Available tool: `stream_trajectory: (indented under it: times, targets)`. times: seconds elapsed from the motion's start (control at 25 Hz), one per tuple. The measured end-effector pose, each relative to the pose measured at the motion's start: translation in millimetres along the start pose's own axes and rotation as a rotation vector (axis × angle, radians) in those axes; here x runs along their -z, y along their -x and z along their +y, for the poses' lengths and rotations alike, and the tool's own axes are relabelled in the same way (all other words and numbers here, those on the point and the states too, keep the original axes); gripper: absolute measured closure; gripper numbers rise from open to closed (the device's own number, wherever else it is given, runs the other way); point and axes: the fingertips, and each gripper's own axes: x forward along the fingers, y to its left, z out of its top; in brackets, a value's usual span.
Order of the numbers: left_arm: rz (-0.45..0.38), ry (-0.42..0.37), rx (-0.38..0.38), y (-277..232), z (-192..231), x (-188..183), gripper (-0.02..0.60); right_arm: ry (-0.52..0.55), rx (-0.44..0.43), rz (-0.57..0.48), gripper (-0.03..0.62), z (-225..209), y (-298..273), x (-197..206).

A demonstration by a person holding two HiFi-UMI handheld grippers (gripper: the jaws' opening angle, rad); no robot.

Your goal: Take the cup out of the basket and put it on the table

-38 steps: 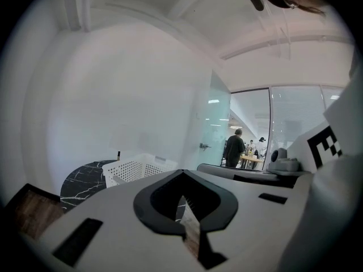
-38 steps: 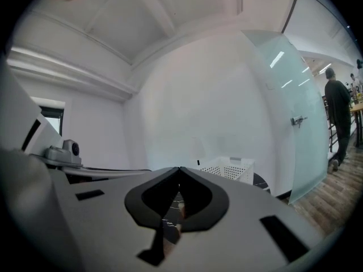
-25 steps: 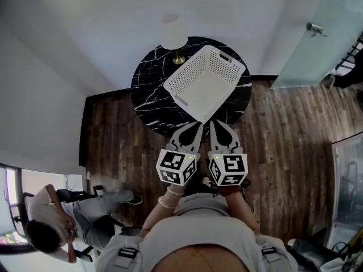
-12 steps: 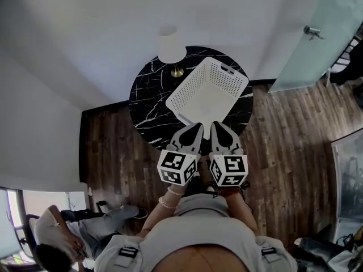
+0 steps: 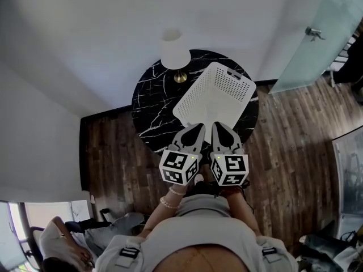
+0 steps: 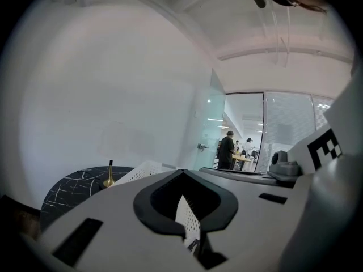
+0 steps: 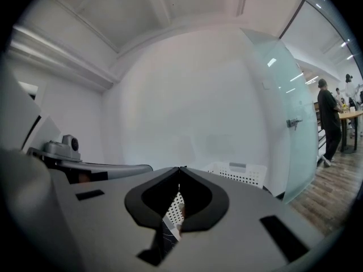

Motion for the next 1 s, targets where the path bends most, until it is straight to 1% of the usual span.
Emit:
stream_trajectory:
  times: [0.36, 0.56, 0.68, 0.8, 1.0]
  targets:
    - [0.012, 0.012, 0.008, 0.9, 13.6, 3.3, 0.575, 0.005, 0.019, 0.021, 0.582, 7.8, -10.5, 4.5]
    - [0.018, 0.026, -0.005, -1.4, 20.4, 5.2, 0.575, 0.006, -0.002, 0.028, 0.582, 10.5, -18.7, 3.7]
    - [0.008, 0.031, -0.025, -5.6, 26.5, 3.3, 0.575, 0.012, -0.016, 0.032, 0.583, 9.1, -24.4, 4.0]
    - [-0.004, 0.029, -0.042, -12.6, 30.9, -2.7, 0.575, 0.011, -0.026, 0.035, 0.582, 2.8, -32.2, 1.0]
    - [0.000, 0.033, -0.057, -29.7, 32.7, -5.5, 0.575, 0.011, -0.050, 0.045, 0.582, -8.7, -47.8, -3.3]
